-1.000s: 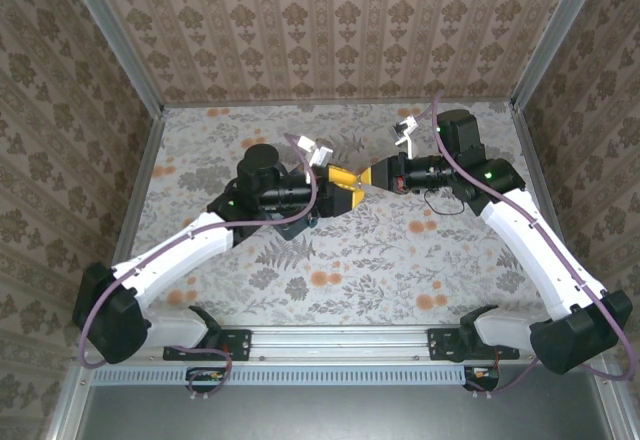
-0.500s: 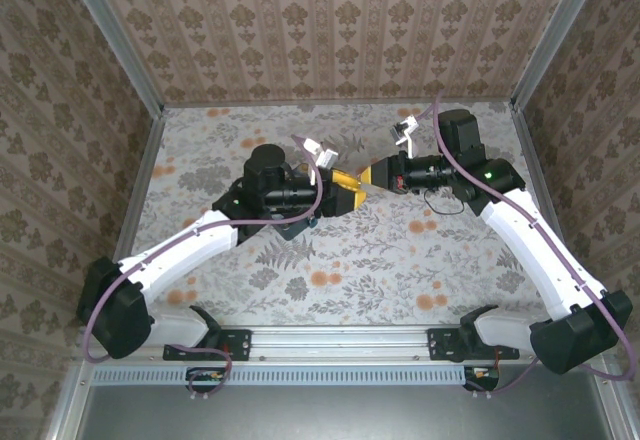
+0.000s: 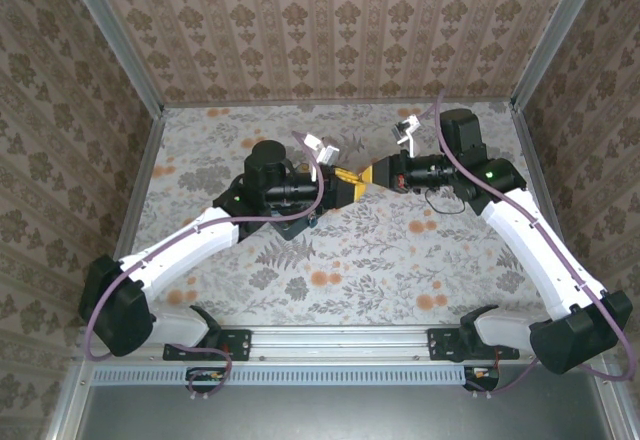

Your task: Unlock a padlock with a key

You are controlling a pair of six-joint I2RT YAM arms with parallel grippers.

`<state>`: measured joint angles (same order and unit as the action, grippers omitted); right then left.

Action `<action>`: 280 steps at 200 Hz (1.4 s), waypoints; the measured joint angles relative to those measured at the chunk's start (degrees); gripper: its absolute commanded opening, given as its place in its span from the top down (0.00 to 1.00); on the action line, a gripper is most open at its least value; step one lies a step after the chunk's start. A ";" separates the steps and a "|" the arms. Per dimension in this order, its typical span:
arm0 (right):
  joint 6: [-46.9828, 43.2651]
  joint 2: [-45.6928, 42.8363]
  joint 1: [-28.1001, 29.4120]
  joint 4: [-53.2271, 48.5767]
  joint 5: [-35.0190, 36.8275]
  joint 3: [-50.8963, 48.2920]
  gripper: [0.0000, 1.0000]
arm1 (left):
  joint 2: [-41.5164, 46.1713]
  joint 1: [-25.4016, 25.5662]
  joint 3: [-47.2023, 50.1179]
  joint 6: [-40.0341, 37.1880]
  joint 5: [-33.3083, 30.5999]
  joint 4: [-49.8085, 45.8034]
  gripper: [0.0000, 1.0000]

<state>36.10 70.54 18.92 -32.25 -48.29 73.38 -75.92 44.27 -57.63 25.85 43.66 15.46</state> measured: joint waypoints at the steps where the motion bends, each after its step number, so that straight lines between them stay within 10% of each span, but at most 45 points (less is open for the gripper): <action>1: 0.00 0.00 -0.04 0.02 0.00 0.00 1.00 | 0.00 0.00 0.00 0.00 0.00 -0.04 0.75; 159: 0.15 -0.33 -0.79 0.83 -2.10 -0.81 1.00 | 1.79 -0.13 0.24 -1.51 -1.29 -3.98 0.99; 280: -0.11 -0.74 -0.79 0.96 -4.50 -2.67 1.00 | 4.39 -0.87 0.66 -3.19 -1.46 -7.02 1.00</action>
<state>35.99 69.80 18.13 -31.29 -52.80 70.72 -71.53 43.40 -56.97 22.65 42.19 8.45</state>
